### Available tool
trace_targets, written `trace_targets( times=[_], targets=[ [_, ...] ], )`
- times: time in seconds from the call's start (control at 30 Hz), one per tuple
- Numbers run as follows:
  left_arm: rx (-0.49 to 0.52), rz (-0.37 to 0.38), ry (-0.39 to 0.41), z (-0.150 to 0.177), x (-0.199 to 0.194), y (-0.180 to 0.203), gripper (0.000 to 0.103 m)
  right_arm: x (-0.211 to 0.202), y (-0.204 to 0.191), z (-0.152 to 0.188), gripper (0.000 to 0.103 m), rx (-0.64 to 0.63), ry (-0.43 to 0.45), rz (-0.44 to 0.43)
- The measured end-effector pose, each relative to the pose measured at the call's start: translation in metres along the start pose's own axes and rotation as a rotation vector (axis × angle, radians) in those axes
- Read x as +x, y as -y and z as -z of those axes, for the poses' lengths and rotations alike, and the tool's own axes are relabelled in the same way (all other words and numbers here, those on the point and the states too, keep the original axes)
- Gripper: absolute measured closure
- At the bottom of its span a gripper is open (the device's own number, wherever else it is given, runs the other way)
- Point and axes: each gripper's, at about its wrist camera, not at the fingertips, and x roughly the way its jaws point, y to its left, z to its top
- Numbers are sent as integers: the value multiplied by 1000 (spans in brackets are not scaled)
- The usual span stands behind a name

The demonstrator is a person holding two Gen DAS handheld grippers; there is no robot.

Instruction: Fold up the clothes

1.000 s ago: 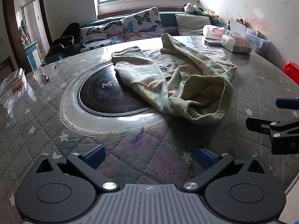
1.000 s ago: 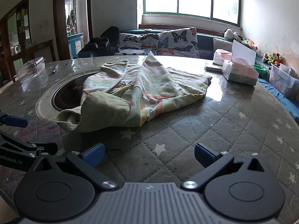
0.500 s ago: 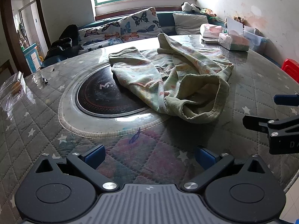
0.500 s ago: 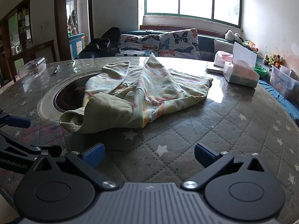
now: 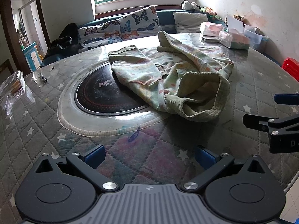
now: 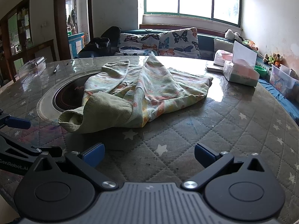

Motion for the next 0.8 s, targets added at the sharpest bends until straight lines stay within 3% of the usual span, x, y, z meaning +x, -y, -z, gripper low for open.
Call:
trace_targets(
  times=[0.8],
  targets=[
    [23, 8, 0, -5, 0, -3, 0, 3, -1, -1, 0, -6, -6, -4]
  ],
)
